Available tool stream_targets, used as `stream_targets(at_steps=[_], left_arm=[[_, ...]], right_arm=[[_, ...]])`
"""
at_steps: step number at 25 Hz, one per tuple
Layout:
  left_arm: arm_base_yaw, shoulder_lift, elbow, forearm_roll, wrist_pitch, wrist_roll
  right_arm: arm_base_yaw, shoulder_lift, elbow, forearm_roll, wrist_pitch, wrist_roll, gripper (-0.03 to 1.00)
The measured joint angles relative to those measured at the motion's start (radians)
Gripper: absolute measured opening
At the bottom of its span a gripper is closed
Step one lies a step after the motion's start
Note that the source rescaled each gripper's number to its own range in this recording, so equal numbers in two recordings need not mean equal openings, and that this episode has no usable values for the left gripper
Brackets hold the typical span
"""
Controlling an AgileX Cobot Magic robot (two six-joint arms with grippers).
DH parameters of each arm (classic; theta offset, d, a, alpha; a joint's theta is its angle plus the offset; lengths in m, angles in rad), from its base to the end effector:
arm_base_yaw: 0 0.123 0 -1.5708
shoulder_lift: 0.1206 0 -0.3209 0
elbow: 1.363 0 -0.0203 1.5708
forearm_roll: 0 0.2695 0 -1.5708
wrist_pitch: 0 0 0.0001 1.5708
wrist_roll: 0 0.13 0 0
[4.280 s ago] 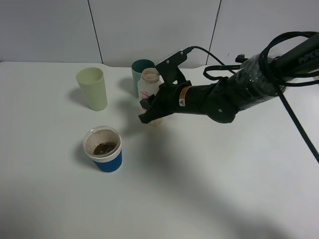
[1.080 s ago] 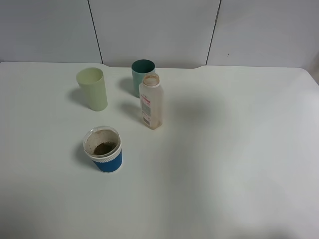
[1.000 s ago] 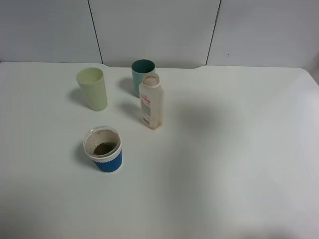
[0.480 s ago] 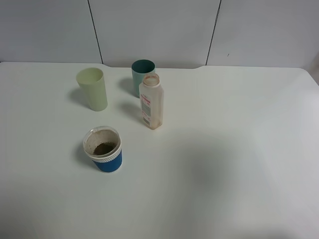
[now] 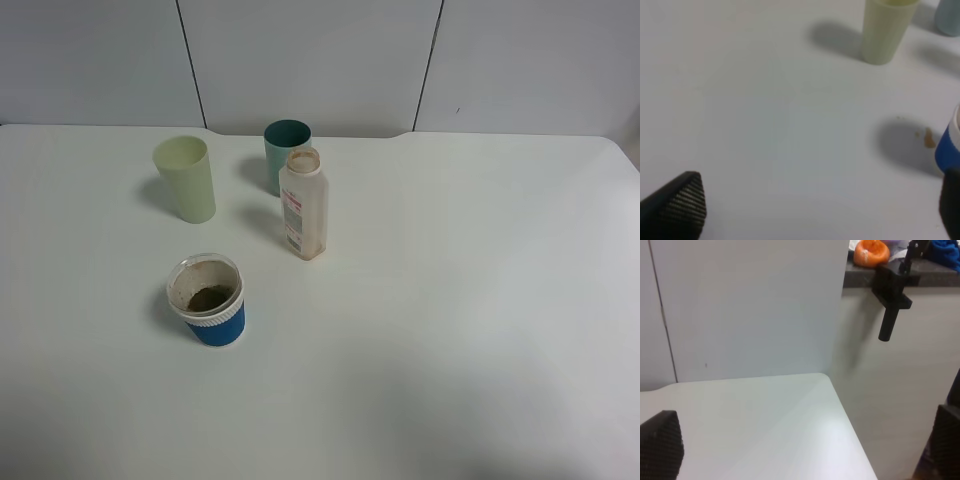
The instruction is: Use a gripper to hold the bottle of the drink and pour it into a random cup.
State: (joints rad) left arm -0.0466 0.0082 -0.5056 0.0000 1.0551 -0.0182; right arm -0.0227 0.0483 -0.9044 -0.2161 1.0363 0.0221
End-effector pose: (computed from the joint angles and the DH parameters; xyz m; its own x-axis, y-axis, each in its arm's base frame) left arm 0.0111 -0.0005 0.2709 -0.4536 0.0029 -0.8912 0.0383 0.9991 -0.0162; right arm -0.0477 -0.0229 0.3964 -0.1006 -0.0854 -0.9913 0.1980 0.9747 -0.1040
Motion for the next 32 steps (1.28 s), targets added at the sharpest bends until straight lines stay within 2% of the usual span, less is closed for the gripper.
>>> stream_targets(at_steps=[4,12,19,32], left_arm=[[0.000,0.000,0.000,0.000,0.000,0.000],[0.000,0.000,0.000,0.000,0.000,0.000],[0.000,0.000,0.000,0.000,0.000,0.000],[0.000,0.000,0.000,0.000,0.000,0.000]], right_arm=[[0.000,-0.054,0.024,0.009,0.024,0.000,1.00],[0.000,-0.053,0.257,0.180,0.002,-0.022,1.00],[0.000,-0.053,0.395,0.184,0.019,-0.022,1.00],[0.000,-0.053,0.398,0.182,0.021,-0.022,1.00]])
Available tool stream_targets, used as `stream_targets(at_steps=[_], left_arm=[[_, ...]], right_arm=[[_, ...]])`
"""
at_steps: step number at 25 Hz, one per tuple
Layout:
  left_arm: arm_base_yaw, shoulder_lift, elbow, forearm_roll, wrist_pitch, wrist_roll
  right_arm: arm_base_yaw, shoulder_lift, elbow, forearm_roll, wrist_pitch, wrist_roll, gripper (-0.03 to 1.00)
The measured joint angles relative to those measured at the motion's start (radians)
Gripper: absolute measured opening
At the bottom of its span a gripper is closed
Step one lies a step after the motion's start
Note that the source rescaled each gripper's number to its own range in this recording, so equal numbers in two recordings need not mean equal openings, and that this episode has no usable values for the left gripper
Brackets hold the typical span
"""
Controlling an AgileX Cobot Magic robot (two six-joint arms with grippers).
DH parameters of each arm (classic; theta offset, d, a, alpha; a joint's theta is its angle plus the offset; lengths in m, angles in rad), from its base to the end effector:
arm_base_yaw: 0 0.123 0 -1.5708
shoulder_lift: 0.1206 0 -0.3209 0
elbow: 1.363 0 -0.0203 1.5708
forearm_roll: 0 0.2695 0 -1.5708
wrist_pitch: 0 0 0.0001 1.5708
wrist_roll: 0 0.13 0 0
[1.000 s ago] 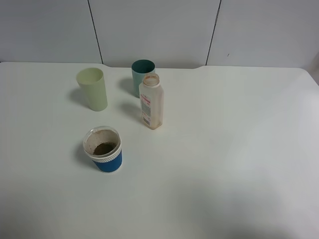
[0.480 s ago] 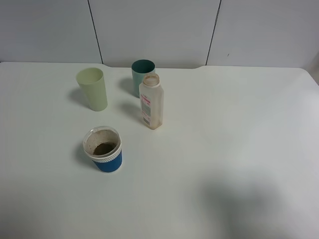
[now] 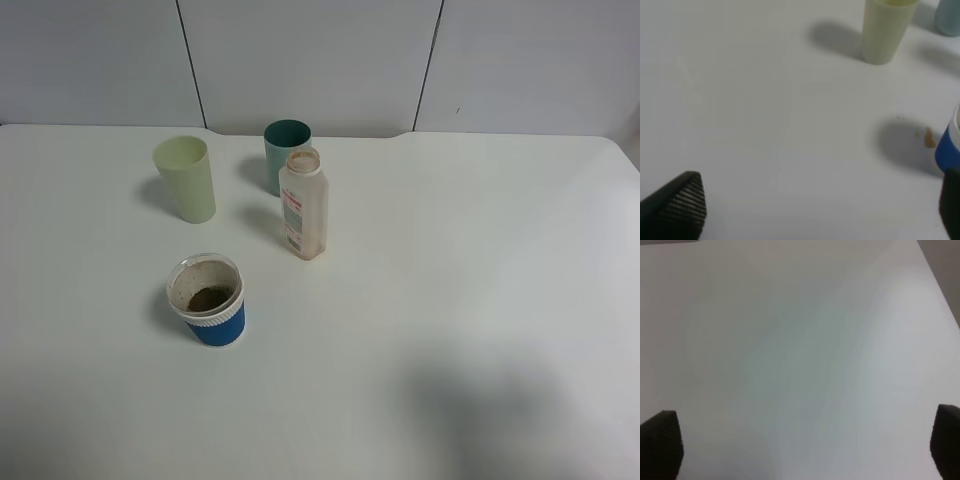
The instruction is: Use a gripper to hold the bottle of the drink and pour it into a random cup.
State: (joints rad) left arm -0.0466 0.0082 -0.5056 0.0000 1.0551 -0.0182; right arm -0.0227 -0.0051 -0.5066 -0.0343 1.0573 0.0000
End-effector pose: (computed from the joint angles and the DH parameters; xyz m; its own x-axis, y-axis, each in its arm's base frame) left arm 0.0111 -0.0005 0.2709 -0.4536 0.0029 -0.8912 0.0383 0.9991 -0.0162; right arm 0.0088 -0.0041 0.2711 -0.4429 -0.0068 -0.8965 0.0420 0.9987 -0.0283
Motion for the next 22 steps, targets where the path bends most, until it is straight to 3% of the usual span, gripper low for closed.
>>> stream_targets(at_steps=[22], left_arm=[[0.000,0.000,0.000,0.000,0.000,0.000]], right_arm=[[0.000,0.000,0.000,0.000,0.000,0.000,1.00]])
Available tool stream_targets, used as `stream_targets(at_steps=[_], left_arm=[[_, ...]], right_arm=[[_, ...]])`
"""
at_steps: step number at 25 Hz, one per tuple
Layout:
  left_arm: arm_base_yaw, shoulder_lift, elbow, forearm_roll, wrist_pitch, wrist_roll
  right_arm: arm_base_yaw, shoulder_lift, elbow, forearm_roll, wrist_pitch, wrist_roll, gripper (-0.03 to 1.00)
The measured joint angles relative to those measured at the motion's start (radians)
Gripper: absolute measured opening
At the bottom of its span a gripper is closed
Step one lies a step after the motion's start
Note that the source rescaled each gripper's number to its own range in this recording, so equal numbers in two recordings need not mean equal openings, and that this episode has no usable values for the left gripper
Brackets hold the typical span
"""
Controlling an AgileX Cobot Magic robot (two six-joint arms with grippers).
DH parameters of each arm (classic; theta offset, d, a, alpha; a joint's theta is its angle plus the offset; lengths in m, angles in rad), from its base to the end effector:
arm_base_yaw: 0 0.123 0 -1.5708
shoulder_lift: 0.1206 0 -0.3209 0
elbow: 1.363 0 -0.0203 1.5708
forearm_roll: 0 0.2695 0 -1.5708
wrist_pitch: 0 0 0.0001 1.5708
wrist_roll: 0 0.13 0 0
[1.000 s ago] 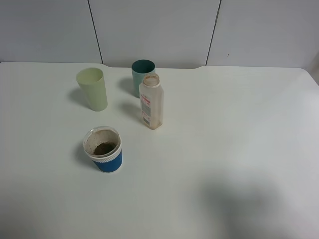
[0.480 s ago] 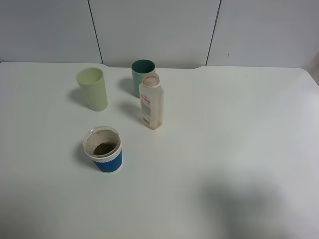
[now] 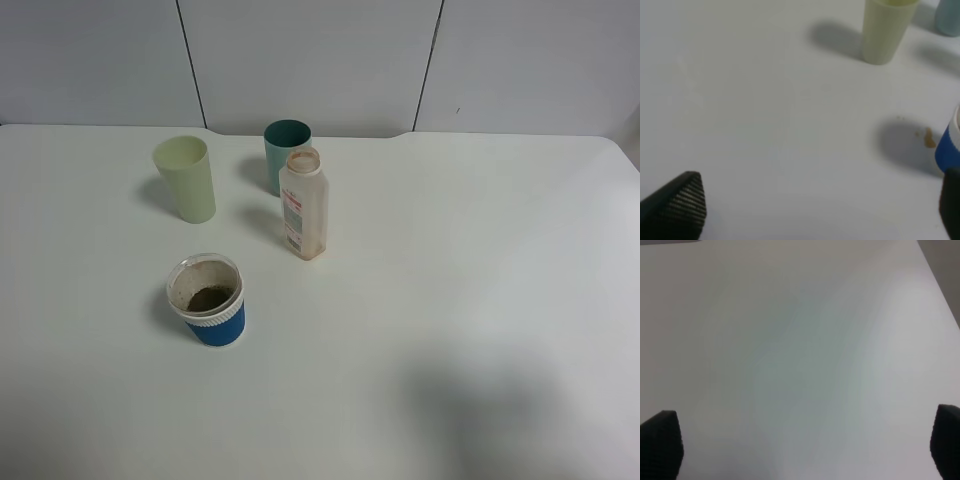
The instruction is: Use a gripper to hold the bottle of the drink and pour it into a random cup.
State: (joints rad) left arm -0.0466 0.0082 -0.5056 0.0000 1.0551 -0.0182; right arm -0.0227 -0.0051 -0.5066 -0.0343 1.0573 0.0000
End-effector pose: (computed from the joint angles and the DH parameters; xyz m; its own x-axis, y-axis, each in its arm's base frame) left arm 0.0111 -0.0005 0.2709 -0.4536 0.0029 -0.8912 0.0383 0.9991 -0.0162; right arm 0.0088 -0.0041 0.2711 -0.4429 -0.0068 -0.8965 0.0420 0.9987 -0.0283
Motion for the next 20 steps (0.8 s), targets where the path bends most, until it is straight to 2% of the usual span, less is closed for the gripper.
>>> stream_targets(at_steps=[20], left_arm=[[0.000,0.000,0.000,0.000,0.000,0.000]], right_arm=[[0.000,0.000,0.000,0.000,0.000,0.000,1.00]])
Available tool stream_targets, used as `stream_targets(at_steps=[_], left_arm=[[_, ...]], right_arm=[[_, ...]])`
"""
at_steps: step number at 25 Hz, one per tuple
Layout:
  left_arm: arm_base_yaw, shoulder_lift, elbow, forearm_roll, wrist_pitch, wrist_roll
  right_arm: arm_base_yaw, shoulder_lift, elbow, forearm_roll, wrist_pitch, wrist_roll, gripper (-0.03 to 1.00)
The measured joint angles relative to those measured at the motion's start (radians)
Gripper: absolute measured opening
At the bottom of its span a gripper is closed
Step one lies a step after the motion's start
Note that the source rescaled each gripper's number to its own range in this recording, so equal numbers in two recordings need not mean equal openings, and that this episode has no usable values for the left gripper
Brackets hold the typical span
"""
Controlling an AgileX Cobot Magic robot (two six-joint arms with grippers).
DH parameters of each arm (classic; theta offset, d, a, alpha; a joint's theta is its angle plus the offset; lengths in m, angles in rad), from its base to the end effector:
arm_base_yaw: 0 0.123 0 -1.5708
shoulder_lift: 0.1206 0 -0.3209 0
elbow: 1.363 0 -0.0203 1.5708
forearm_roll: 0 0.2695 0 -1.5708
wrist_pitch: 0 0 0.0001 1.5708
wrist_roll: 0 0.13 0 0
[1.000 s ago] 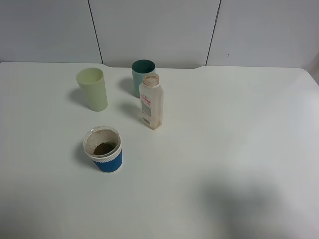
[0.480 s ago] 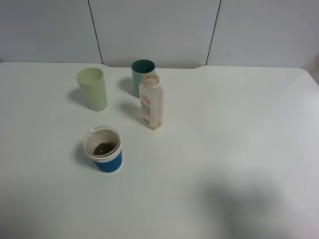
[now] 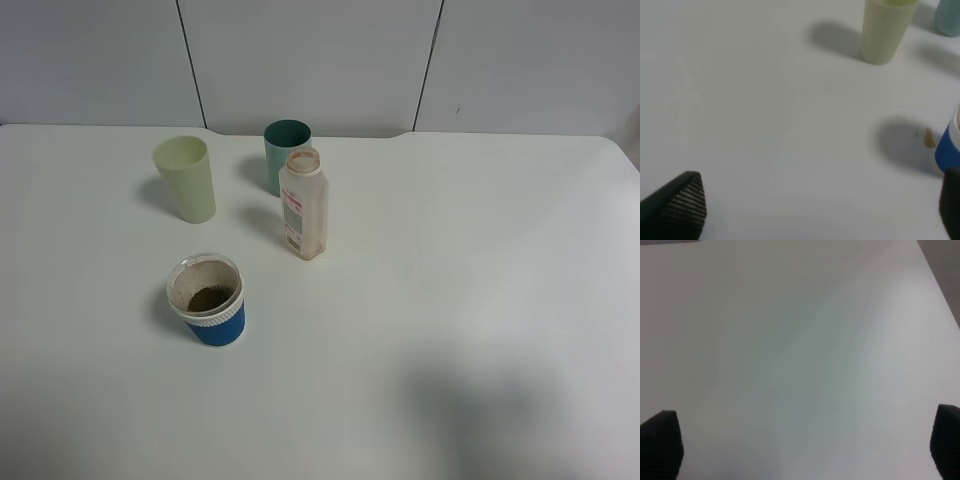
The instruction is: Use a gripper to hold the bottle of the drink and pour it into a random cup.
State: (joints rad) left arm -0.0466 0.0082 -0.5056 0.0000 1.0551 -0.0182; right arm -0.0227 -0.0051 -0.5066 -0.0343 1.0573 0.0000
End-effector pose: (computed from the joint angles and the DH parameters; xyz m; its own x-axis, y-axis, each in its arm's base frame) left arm 0.0111 -0.0005 0.2709 -0.4536 0.0029 -0.8912 0.0383 0.9991 -0.0162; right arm 0.0088 -0.0041 0.2711 -0.4429 -0.0068 -0.8965 0.0420 0.9987 -0.0283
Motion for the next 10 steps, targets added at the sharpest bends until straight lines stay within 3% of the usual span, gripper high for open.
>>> stream_targets(at_steps=[10], left_arm=[[0.000,0.000,0.000,0.000,0.000,0.000]], right_arm=[[0.000,0.000,0.000,0.000,0.000,0.000,1.00]])
